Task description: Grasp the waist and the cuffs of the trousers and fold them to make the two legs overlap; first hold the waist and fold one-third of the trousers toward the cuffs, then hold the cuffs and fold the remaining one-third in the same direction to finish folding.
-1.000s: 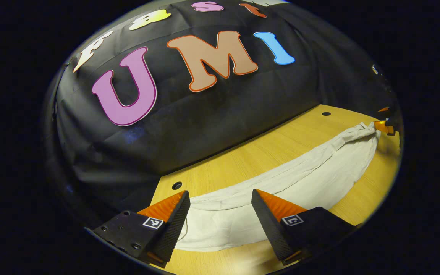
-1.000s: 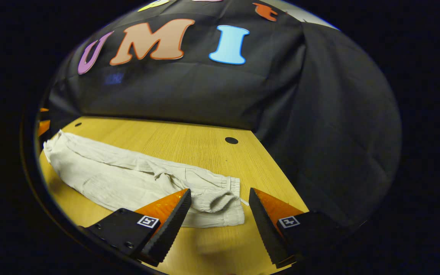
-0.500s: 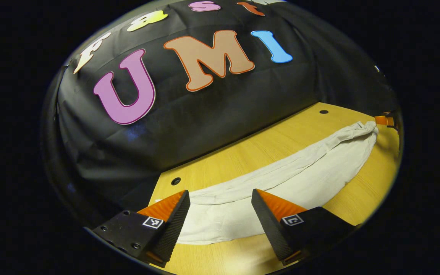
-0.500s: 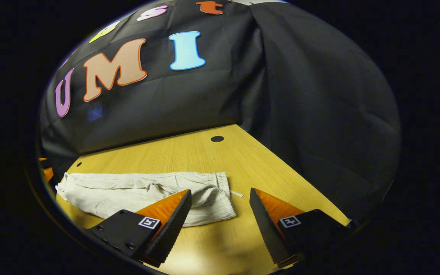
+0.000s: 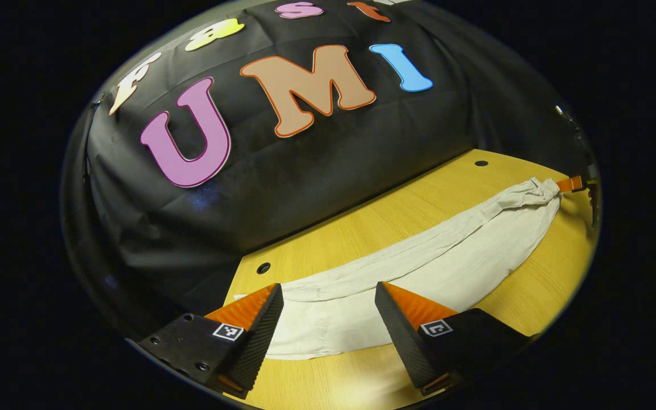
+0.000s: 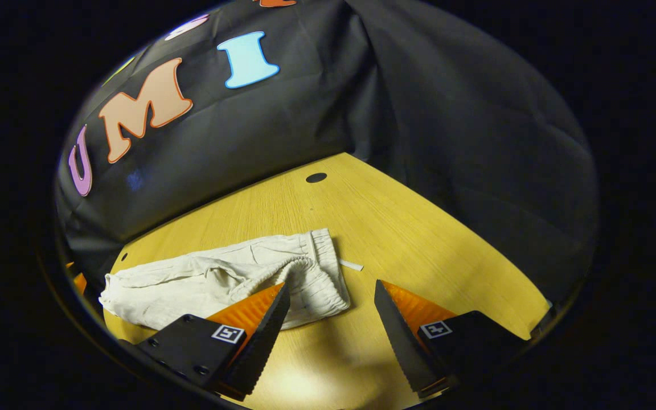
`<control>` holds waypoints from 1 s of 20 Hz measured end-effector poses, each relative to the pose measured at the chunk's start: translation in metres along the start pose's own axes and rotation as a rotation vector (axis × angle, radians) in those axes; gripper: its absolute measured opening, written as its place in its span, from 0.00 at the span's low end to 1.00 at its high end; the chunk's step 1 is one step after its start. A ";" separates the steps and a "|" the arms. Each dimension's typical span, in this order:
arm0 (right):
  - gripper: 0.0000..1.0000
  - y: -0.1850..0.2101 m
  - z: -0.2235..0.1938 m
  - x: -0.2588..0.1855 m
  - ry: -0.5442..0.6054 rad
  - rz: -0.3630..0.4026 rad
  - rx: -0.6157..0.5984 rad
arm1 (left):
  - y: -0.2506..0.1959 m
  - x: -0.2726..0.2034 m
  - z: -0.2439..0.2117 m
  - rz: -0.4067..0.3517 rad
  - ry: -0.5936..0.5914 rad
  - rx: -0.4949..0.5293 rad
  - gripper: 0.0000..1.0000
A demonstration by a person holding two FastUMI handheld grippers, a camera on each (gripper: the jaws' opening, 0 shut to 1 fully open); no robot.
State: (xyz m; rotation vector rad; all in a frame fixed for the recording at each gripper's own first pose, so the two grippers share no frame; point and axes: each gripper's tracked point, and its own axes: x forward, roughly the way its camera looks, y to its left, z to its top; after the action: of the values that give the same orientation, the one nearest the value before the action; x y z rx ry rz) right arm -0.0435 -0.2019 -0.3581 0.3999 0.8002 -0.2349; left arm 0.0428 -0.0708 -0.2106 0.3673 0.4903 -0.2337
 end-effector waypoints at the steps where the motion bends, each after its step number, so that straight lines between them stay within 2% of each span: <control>1: 0.96 -0.001 -0.004 0.007 0.020 -0.001 0.017 | 0.000 0.000 0.001 0.001 0.000 0.001 0.96; 2: 0.92 -0.001 -0.008 0.012 0.041 0.001 0.037 | -0.001 -0.001 0.000 0.001 0.000 0.001 0.96; 3: 0.96 -0.002 -0.012 0.016 0.062 0.001 0.053 | -0.001 -0.002 0.000 0.004 0.003 0.001 0.96; 5: 0.96 0.000 -0.021 0.022 0.111 0.002 0.079 | 0.002 -0.003 -0.001 0.009 0.005 0.000 0.96; 6: 0.86 0.000 -0.017 0.025 0.087 -0.002 0.081 | 0.003 -0.002 -0.002 0.012 0.007 0.000 0.96; 8: 0.84 0.004 -0.022 0.025 0.113 0.022 0.103 | 0.005 -0.004 -0.003 0.017 0.011 0.001 0.96; 9: 0.70 0.006 -0.024 0.028 0.125 0.023 0.109 | 0.005 -0.004 -0.003 0.017 0.013 0.003 0.96; 10: 0.62 0.006 -0.022 0.028 0.117 0.026 0.116 | 0.006 -0.003 -0.003 0.018 0.014 0.006 0.96; 12: 0.62 0.006 -0.026 0.032 0.134 0.032 0.129 | 0.005 -0.003 -0.001 0.015 0.011 0.009 0.96; 14: 0.35 0.005 -0.025 0.033 0.142 0.050 0.156 | 0.002 -0.004 0.002 0.013 0.008 0.011 0.96; 17: 0.12 0.001 -0.021 0.029 0.131 0.053 0.157 | -0.001 -0.007 0.004 0.010 0.005 0.003 0.96; 20: 0.10 -0.007 -0.019 0.027 0.126 0.058 0.151 | -0.004 -0.010 0.008 0.017 -0.004 -0.012 0.96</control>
State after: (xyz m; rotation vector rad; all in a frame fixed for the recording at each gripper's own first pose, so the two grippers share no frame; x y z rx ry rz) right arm -0.0401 -0.2017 -0.3919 0.5840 0.8966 -0.2180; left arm 0.0362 -0.0759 -0.2002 0.3594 0.4841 -0.2146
